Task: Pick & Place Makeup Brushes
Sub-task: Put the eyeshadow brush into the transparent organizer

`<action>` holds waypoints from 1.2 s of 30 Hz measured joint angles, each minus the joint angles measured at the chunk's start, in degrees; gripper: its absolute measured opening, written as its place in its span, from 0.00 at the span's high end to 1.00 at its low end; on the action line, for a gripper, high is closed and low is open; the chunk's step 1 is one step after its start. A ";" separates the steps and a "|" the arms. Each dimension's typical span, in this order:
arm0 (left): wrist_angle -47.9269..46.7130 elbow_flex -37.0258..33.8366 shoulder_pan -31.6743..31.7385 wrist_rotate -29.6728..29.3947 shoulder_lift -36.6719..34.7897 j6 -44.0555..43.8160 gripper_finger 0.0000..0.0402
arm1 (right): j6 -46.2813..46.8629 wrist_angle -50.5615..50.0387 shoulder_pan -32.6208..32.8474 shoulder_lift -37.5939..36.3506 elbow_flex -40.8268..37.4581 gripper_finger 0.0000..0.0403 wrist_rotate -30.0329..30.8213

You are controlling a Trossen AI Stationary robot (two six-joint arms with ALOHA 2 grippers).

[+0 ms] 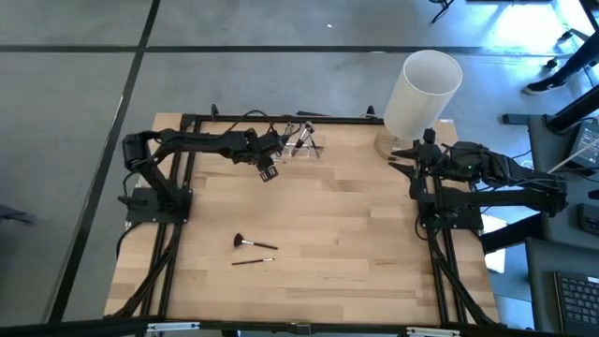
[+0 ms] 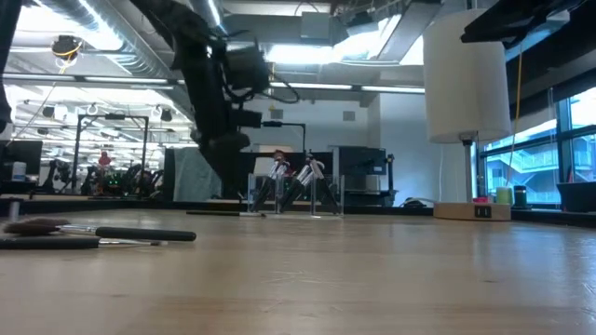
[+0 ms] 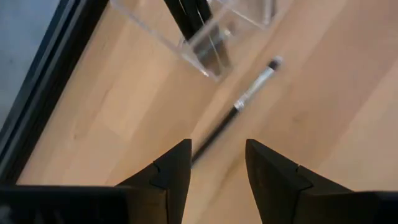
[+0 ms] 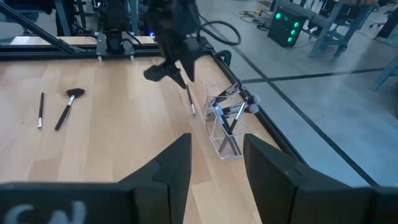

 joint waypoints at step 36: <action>6.43 0.20 6.39 16.82 10.76 -0.42 0.98 | -0.04 -0.28 0.00 0.00 0.00 0.64 -0.02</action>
